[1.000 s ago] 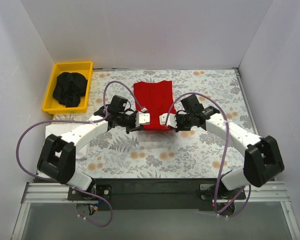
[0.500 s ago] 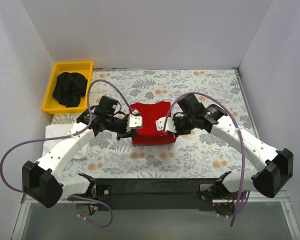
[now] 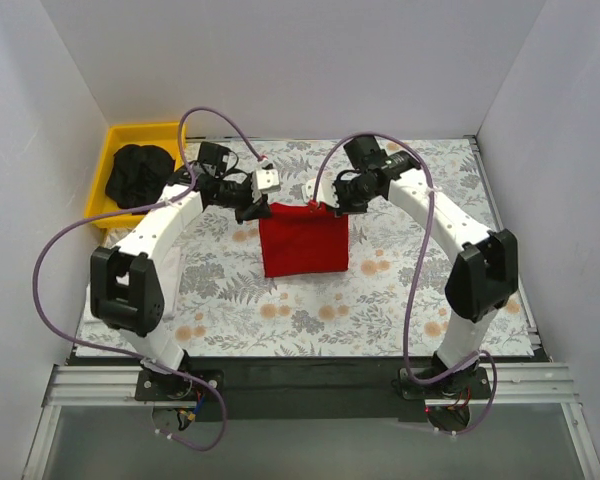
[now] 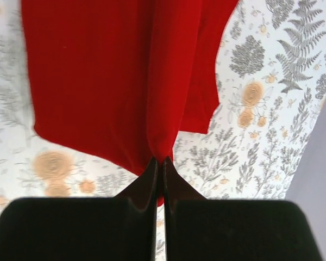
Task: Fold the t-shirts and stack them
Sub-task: Fold the tshirt
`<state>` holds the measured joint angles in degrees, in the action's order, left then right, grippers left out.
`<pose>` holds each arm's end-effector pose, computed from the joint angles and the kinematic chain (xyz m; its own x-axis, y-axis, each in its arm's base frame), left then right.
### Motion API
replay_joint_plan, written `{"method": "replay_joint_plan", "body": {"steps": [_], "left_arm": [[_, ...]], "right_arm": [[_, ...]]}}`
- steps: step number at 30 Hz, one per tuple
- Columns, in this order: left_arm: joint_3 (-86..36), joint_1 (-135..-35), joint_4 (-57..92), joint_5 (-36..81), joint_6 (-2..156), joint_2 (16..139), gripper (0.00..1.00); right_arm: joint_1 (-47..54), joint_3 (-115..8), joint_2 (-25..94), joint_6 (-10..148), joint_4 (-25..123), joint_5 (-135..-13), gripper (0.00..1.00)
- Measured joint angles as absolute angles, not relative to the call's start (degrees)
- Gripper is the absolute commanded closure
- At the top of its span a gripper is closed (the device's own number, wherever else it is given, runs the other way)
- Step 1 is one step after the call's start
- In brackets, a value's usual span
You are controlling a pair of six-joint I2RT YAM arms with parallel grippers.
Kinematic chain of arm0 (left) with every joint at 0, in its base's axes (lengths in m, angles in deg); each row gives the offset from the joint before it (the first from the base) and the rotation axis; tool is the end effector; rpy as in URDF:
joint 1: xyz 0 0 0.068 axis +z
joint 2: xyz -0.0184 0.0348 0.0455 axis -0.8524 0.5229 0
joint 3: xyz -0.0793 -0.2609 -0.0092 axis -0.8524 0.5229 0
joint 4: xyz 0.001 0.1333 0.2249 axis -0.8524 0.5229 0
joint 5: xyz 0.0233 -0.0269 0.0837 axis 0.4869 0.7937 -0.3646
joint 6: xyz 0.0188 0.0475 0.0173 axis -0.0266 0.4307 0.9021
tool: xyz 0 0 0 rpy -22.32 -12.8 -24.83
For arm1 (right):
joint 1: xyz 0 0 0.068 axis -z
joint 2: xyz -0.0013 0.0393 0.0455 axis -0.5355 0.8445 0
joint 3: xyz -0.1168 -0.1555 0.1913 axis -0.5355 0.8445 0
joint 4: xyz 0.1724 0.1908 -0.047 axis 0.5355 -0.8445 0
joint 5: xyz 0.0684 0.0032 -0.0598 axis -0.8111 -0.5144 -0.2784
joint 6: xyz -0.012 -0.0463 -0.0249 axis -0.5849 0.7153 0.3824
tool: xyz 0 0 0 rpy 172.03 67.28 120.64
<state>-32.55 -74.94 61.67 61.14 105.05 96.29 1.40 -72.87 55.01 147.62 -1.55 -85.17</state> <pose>0.3243 -0.1229 0.2916 -0.6057 0.3817 -0.6982 0.7809 0.4539 -0.4292 0.3203 0.2056 0.3126 0.3777 -0.8235 -0.4234 -0.8851 -0.1868 -0.4262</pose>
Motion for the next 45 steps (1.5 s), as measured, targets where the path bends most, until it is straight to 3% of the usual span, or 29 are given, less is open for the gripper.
{"method": "replay_joint_plan", "body": {"steps": [11, 16, 25, 37, 39, 40, 42, 43, 45], "left_arm": [[-43.24, -70.4, 56.47, 61.05, 106.21, 119.51, 1.0], [-43.46, -70.02, 51.44, 59.8, 103.63, 124.55, 1.0], [-43.68, -69.72, 46.13, 58.54, 98.65, 126.37, 1.0], [-49.71, -69.65, 48.88, 60.11, 97.01, 125.32, 0.98], [-51.39, -69.65, 48.47, 59.65, 96.61, 126.24, 0.93], [-52.14, -69.61, 47.99, 59.32, 96.26, 126.94, 0.86], [-53.27, -69.57, 46.92, 58.38, 95.17, 128.75, 0.76], [-53.86, -69.52, 46.15, 57.9, 94.38, 130.0, 0.7], [-54.98, -69.48, 43.99, 55.96, 91.56, 132.49, 0.66]], "right_arm": [[5.62, -93.77, 81.54, 151.94, -1.02, -86.63, 0.99], [6.01, -96.15, 87.9, 151.83, 1.12, -86.5, 0.99], [6.12, -95.76, 89.34, 148.58, 5.93, -86.17, 0.99], [6.29, -91.36, 81.04, 148.18, 7.39, -87.07, 0.98], [6.45, -92.85, 82.04, 148.05, 7.68, -86.98, 0.92], [6.51, -93.68, 82.9, 147.92, 7.7, -86.83, 0.75], [6.56, -95.04, 85.21, 147.18, 8.46, -86.26, 0.63], [6.64, -95.25, 86.29, 146.9, 9.16, -85.89, 0.49], [6.95, -95.28, 88.12, 145.52, 10.41, -84.71, 0.36]]}}
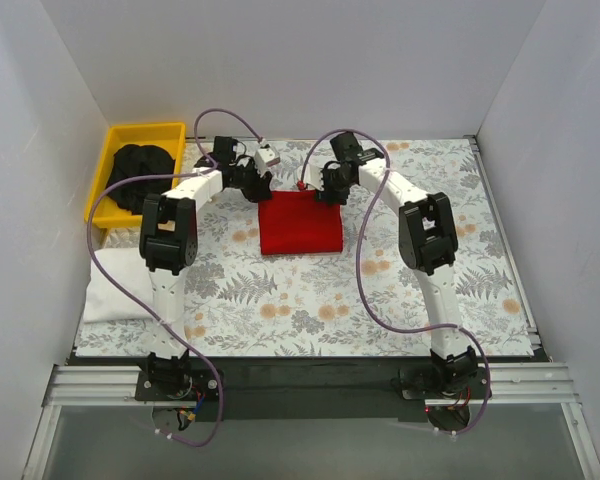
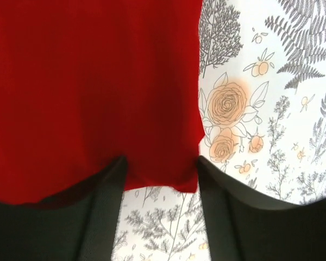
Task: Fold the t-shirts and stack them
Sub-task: Fold the tshirt
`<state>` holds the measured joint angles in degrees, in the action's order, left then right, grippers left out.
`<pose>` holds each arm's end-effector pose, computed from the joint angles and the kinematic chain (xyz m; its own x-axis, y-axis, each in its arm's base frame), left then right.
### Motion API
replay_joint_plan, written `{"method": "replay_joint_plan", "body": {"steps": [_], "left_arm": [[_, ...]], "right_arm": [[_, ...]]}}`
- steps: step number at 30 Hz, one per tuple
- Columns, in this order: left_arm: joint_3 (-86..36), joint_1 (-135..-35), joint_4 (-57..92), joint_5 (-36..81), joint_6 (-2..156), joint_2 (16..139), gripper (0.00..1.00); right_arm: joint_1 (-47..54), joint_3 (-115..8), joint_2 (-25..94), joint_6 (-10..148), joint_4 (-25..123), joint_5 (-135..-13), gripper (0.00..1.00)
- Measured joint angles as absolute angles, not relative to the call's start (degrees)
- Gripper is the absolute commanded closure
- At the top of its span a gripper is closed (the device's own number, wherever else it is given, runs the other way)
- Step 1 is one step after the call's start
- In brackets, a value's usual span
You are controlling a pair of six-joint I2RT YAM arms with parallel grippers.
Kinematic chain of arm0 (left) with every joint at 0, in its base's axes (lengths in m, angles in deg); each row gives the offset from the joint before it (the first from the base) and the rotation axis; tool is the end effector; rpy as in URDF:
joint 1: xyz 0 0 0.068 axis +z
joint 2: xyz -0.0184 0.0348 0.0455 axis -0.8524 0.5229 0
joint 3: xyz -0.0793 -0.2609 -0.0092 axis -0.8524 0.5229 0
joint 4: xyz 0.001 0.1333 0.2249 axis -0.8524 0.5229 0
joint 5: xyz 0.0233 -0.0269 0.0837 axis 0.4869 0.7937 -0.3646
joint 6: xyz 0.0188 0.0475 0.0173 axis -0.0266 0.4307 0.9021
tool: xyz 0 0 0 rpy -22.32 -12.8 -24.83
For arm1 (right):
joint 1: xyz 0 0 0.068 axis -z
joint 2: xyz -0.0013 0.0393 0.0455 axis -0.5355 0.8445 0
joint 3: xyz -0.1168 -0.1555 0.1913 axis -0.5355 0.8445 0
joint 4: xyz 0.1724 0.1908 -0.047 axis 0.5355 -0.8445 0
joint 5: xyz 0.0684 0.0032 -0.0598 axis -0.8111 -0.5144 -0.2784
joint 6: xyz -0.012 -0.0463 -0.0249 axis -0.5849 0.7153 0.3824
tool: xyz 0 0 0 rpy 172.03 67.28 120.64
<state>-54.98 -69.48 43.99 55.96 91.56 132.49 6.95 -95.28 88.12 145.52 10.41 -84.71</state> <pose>0.4828 -0.1180 0.1712 -0.7536 0.1865 -0.6303 0.5763 0.6486 -0.4972 0.4619 0.2319 0.1962 0.2693 -0.8589 -0.4356 -0.9000 -0.0635 -0.4312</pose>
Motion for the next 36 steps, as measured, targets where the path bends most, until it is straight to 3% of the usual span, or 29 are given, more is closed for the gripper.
{"method": "replay_joint_plan", "body": {"steps": [1, 4, 5, 11, 14, 17, 20, 21, 28, 36], "left_arm": [[-55.2, -69.43, 42.81, 54.62, 89.53, 133.67, 0.64], [-55.7, -69.04, 39.35, 50.4, 81.23, 135.33, 0.54], [-55.7, -68.67, 38.24, 49.27, 77.73, 135.31, 0.45], [-47.92, -64.17, 32.82, 46.58, 58.8, 124.49, 0.28], [-42.17, -62.94, 31.84, 49.84, 50.82, 115.99, 0.28], [-35.5, -63.69, 29.8, 57.33, 42.67, 108.16, 0.3], [-28.05, -66.42, 25.72, 64.17, 34.98, 103.83, 0.31], [-25.38, -67.88, 24.54, 66.16, 32.57, 103.29, 0.33], [-15.68, -76.25, 18.42, 72.59, 19.11, 109.95, 0.36], [-14.37, -70.92, 12.71, 73.27, 10.28, 120.58, 0.38]], "right_arm": [[7.06, -95.3, 88.89, 144.78, 11.11, -84.18, 0.27], [7.91, -96.08, 89.8, 138.66, 13.01, -82.68, 0.2], [8.48, -96.76, 89.72, 136.01, 13.58, -82.5, 0.19], [13.81, -91.12, 78.0, 118.7, 16.51, -84.36, 0.15], [15.32, -86.29, 69.24, 110.94, 15.92, -89.1, 0.15], [14.1, -83.12, 63.66, 104.43, 15.92, -95.55, 0.21], [11.87, -80.46, 62.35, 98.29, 16.29, -103.18, 0.33], [11.13, -79.32, 62.72, 95.95, 16.37, -105.58, 0.42], [8.59, -67.39, 68.32, 81.81, 20.79, -117.47, 0.49], [11.28, -61.99, 77.78, 75.93, 26.84, -117.93, 0.51]]}}
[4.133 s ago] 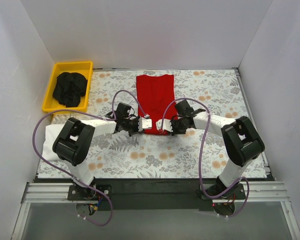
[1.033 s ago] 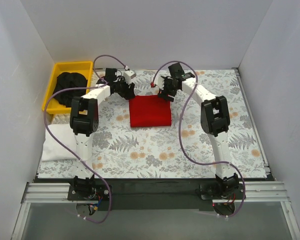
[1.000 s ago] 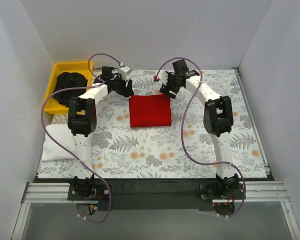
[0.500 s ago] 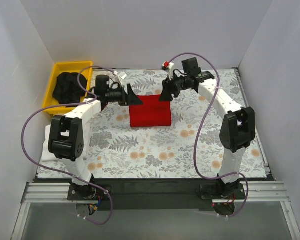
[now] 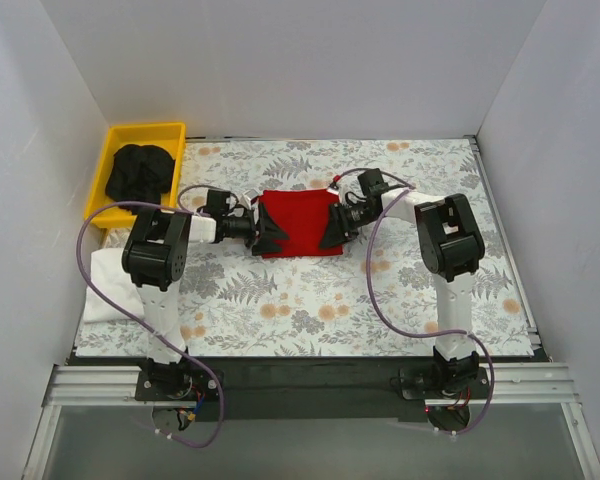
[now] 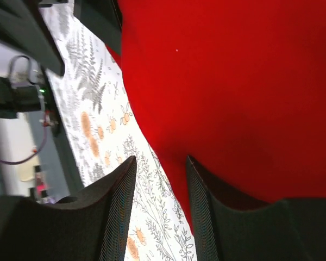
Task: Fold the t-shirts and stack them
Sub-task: Fold the tshirt, then neatly place the folded tshirt to the corner
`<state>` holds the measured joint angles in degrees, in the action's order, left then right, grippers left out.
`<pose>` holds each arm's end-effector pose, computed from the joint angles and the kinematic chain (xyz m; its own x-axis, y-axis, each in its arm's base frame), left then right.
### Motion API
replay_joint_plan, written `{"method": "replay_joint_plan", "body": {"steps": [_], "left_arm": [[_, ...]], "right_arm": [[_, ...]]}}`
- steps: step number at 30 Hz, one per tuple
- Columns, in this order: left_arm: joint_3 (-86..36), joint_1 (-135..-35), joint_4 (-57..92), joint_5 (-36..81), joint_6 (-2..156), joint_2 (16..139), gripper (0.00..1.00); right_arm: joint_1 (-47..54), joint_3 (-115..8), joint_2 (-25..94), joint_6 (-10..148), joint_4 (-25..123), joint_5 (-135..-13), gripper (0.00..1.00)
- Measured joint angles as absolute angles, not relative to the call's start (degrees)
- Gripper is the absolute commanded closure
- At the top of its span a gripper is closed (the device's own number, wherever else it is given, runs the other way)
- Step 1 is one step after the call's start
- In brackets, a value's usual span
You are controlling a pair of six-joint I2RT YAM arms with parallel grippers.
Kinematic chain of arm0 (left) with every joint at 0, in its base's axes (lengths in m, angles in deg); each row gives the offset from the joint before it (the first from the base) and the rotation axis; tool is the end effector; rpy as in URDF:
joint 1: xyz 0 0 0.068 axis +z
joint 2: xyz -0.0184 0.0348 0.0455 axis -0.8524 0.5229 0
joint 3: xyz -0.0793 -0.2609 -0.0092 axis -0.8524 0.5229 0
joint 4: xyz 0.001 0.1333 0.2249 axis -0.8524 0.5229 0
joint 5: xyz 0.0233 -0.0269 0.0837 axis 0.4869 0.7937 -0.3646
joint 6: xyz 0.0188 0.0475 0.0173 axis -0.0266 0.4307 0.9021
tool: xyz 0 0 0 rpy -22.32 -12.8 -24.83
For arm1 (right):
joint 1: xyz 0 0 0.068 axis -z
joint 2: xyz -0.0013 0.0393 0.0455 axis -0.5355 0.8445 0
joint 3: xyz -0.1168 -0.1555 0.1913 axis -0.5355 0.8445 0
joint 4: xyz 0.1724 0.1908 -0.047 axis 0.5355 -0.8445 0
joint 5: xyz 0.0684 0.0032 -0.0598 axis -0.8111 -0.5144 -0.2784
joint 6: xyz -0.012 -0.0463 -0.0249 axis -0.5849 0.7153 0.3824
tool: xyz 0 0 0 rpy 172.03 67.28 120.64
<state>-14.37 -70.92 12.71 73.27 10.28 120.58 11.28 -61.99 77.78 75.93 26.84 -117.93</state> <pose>0.3737 -0.1137 0.1019 -0.7846 -0.3445 0.5155 -0.6046 0.2409 -0.7592 0.3987 0.1837 0.1336 -0.8283 -0.3214 -0.4590 -0.5601 0.4527 0.6938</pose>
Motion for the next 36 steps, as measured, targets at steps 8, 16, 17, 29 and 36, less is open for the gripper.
{"method": "replay_joint_plan", "body": {"steps": [8, 16, 17, 29, 36], "left_arm": [[-8.12, -65.43, 14.26, 75.56, 9.71, 116.31, 0.38], [-5.38, -58.86, 25.85, 72.74, 16.51, 96.23, 0.34], [-5.89, -57.94, 27.6, 71.37, 17.25, 94.26, 0.33], [-15.37, -56.01, 45.54, 48.09, 21.34, 96.99, 0.3], [-18.0, -55.95, 49.17, 44.11, 22.41, 101.08, 0.3]], "right_arm": [[14.23, -60.24, 77.54, 78.68, 23.5, -121.28, 0.52], [8.24, -62.8, 67.62, 87.23, 16.2, -110.92, 0.5], [7.02, -63.58, 66.66, 88.08, 16.27, -109.01, 0.5], [-15.85, -74.97, 70.7, 95.71, 23.06, -78.9, 0.41], [-18.01, -82.58, 80.41, 97.0, 24.4, -73.37, 0.39]]}}
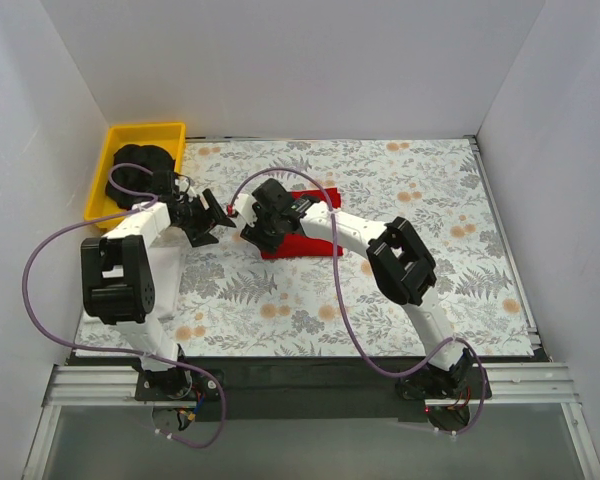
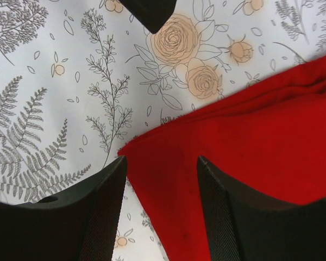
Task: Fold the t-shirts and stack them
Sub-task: Neatly place the folded tshirt to the corner
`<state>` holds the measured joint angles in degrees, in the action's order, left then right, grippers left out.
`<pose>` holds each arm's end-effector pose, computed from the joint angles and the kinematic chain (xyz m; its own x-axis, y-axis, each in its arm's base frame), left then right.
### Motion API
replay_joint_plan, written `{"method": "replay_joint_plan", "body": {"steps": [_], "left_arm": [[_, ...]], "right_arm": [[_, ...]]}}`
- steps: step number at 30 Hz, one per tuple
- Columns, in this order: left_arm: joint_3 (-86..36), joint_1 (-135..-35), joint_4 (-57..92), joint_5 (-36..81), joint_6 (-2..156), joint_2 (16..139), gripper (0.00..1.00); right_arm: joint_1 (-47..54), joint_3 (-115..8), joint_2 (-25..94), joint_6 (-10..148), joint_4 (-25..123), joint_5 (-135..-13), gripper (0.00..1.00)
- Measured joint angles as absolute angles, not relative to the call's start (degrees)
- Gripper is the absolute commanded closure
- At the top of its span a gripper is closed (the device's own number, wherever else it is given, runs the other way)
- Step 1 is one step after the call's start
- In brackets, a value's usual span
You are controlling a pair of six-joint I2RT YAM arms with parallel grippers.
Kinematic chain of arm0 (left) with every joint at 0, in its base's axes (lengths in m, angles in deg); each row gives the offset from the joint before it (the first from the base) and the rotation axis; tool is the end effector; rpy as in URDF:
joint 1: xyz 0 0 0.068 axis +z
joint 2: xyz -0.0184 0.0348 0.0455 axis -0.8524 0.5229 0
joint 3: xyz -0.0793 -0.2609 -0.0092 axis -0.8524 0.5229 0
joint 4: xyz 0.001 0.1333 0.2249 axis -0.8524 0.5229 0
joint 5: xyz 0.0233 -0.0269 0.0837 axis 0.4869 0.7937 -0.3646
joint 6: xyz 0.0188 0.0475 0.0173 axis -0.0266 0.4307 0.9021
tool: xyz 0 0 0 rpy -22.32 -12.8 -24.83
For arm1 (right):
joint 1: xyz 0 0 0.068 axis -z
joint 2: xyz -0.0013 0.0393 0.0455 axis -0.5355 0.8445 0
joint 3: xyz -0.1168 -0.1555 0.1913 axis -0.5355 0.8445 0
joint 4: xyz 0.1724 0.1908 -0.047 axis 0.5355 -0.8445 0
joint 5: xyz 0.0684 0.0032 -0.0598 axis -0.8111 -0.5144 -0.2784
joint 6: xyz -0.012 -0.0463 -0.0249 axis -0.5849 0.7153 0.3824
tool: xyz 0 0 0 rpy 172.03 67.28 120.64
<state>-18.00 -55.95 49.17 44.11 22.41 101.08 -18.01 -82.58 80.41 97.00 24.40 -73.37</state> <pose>0.3457 -0.0025 0.1940 -0.5284 -0.8180 0.2272 -0.7451 0.3185 -0.5860 0.3167 0.3893 0.2068 -0.1412 -0.7341 -0.6642 -0.9305 0.3274 -0.1641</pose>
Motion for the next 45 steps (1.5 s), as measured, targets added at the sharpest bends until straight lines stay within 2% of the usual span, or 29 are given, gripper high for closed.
{"method": "replay_joint_plan", "body": {"steps": [8, 17, 20, 21, 23, 24, 28, 30, 33, 45], "left_arm": [[-19.81, -55.95, 49.58, 43.48, 22.54, 103.11, 0.3], [-20.14, -55.95, 49.21, 43.52, 22.26, 104.77, 0.3], [-20.14, -55.95, 48.97, 43.65, 22.19, 104.77, 0.3], [-20.14, -55.95, 48.93, 43.76, 22.12, 104.8, 0.3], [-20.14, -55.95, 48.69, 44.0, 22.08, 104.8, 0.3], [-20.12, -55.95, 48.58, 44.22, 22.08, 104.8, 0.3], [-19.11, -56.12, 47.18, 45.84, 21.62, 104.8, 0.28], [-17.65, -56.28, 45.63, 47.39, 20.79, 104.8, 0.21], [-13.87, -56.8, 41.21, 50.91, 17.71, 104.8, 0.18], [-6.46, -62.94, 19.99, 55.63, 3.52, 107.02, 0.14]], "right_arm": [[-18.64, -82.66, 81.94, 97.11, 24.16, -73.39, 0.39], [-19.19, -78.73, 82.29, 97.67, 25.8, -74.83, 0.44], [-19.19, -78.4, 82.33, 98.53, 26.98, -74.57, 0.54], [-19.17, -78.4, 82.42, 98.7, 27.28, -74.52, 0.74], [-19.02, -78.4, 82.55, 99.33, 28.02, -74.09, 0.93], [-18.93, -78.4, 82.66, 99.51, 28.42, -73.96, 0.99], [-18.6, -76.96, 81.94, 99.95, 29.99, -74.39, 0.99], [-18.18, -75.47, 80.93, 100.01, 30.56, -75.22, 0.99], [-17.51, -74.12, 79.49, 99.84, 29.99, -77.19, 0.99], [-16.26, -73.79, 74.9, 98.72, 29.88, -82.61, 0.99]]}}
